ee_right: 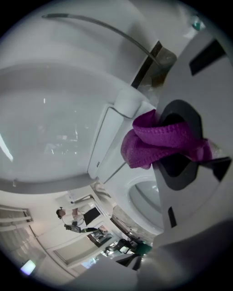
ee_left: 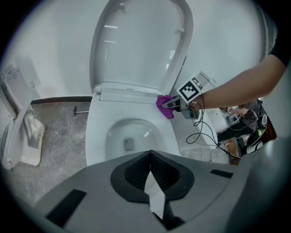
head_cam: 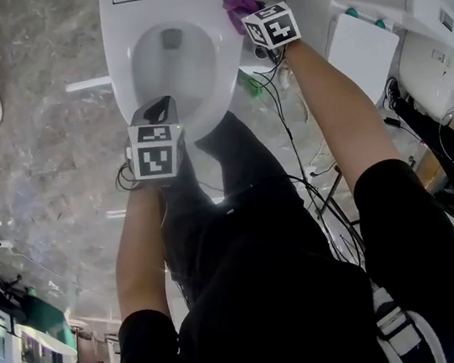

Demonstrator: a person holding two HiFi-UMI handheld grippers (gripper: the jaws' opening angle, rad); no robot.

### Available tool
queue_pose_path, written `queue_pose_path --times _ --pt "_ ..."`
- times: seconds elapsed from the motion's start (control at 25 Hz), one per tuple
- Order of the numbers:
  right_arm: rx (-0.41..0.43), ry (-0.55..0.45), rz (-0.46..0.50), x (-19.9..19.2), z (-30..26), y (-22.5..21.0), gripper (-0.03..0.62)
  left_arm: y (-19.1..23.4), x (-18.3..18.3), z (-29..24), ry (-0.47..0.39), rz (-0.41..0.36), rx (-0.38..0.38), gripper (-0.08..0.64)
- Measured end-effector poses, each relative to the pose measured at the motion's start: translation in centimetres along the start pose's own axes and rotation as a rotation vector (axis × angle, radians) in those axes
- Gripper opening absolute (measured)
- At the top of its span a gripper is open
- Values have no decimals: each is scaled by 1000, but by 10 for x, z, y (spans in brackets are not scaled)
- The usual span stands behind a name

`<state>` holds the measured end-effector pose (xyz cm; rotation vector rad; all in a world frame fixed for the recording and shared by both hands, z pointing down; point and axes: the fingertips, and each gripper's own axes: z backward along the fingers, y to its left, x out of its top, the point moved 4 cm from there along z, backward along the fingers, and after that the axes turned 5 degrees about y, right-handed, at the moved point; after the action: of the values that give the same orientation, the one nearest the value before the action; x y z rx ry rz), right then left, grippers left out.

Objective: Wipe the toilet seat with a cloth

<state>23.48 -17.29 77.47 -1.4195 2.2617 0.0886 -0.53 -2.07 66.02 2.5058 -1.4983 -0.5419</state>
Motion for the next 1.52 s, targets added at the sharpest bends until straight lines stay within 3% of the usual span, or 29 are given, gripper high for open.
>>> queue_pose_path --times 0.16,0.24,0.44,0.64,1.12,1.52 --pt "55 -62 -165 0 2 -10 54 -3 -8 0 4 15 -3 8" --pt "62 -87 -203 -3 2 -9 54 -6 -11 -1 10 24 -6 8" --pt "17 -82 -127 -13 2 9 54 -11 -19 -6 21 28 -34 8" --pt "20 -109 -88 -23 6 25 54 -18 -26 -5 24 -43 -59 8" --pt "86 -83 4 -71 4 101 54 5 -87 3 71 -110 -74 8" --pt "73 -119 -43 -111 9 153 54 13 -131 5 78 -158 -107 8"
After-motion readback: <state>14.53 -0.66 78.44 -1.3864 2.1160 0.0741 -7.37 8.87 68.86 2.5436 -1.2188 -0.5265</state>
